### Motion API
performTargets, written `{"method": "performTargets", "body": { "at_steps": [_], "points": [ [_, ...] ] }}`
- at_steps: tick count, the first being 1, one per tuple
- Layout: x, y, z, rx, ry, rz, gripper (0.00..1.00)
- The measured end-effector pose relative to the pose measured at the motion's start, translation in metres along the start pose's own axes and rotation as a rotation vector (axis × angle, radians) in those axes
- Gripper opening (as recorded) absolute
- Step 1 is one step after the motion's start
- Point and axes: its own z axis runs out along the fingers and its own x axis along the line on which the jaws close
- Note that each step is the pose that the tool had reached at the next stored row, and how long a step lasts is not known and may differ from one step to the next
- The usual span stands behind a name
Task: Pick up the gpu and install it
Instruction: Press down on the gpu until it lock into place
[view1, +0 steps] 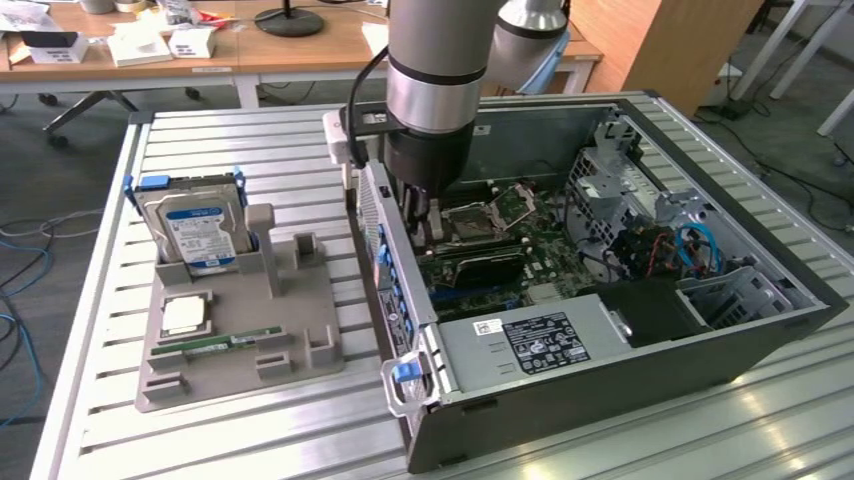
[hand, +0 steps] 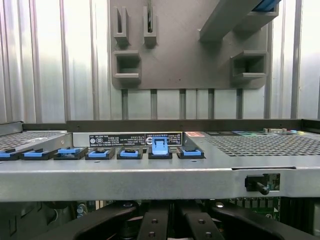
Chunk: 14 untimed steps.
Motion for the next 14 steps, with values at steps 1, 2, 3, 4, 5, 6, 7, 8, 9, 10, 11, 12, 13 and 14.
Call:
{"method": "performTargets", "body": {
  "at_steps": [1,2,3,4,5,6,7,8,9,10,11,12,13,14],
  "points": [
    [0.0,0.0001,0.0005,0.0001,-0.0001,0.0,0.11],
    [0.0,0.0001,0.0008,0.0001,0.0,0.0,0.11],
    [0.0,0.0002,0.0009,0.0,0.0,0.0,0.11],
    [0.0,0.0002,0.0009,0.0,0.0,0.0,0.11],
    [0.0,0.0002,0.0009,0.0,0.0,0.0,0.11],
    [0.0,0.0002,0.0011,0.0001,-0.0002,0.0,0.11],
    [0.0,0.0002,0.0011,0.0001,-0.0002,0.0,0.11],
    [0.0,0.0001,0.0013,0.0001,-0.0002,0.0,0.11],
    [0.0,0.0001,0.0016,0.0001,-0.0003,0.0,0.11],
    [0.0,0.0002,0.0019,0.0001,-0.0002,0.0,0.11],
    [0.0,0.0001,0.0021,0.0001,-0.0001,0.0,0.11],
    [0.0,0.0002,0.0024,0.0001,-0.0001,0.0,0.11],
    [0.0,0.0002,0.0028,0.0001,-0.0002,0.0,0.11],
    [0.0,0.0002,0.0032,0.0002,-0.0003,0.0,0.11]
  ]
}}
